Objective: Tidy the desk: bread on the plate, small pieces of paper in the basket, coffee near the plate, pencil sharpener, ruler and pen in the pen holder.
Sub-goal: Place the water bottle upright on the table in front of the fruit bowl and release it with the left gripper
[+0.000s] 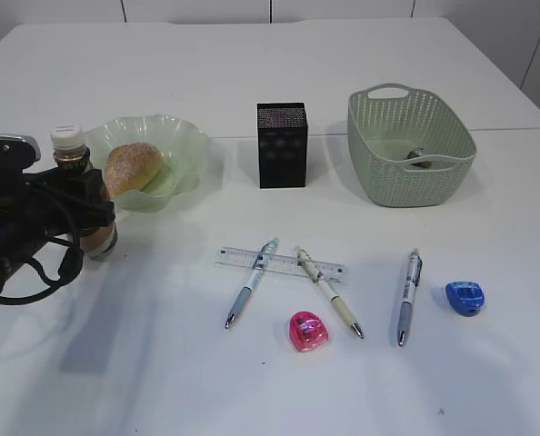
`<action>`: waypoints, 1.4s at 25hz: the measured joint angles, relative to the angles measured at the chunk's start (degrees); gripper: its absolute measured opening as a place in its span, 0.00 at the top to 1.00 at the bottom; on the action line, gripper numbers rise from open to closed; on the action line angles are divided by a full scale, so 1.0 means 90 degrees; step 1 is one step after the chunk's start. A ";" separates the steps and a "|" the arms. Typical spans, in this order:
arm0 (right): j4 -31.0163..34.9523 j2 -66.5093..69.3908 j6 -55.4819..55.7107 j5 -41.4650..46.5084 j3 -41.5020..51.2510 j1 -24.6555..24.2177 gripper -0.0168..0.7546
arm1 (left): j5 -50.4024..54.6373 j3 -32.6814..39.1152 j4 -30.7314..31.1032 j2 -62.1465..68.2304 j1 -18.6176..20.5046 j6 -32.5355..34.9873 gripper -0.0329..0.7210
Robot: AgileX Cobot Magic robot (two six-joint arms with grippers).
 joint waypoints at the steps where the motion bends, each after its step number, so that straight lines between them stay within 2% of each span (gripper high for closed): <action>1: 0.0000 0.0000 0.0000 0.0000 0.0000 0.0000 0.45 | 0.0000 0.0000 0.0000 0.0000 0.0000 0.0000 0.56; 17: 0.0020 0.0000 -0.0016 -0.0011 0.0000 0.0000 0.45 | 0.0268 0.0000 0.0000 0.0000 0.0000 0.0000 0.55; 29: 0.0020 0.0000 -0.0016 -0.0011 0.0000 0.0000 0.45 | 0.0268 0.0000 0.0000 0.0000 0.0000 0.0000 0.47; 35: 0.0020 0.0000 -0.0016 -0.0011 0.0000 0.0000 0.45 | 0.0151 0.0000 0.0000 0.0000 0.0000 0.0000 0.40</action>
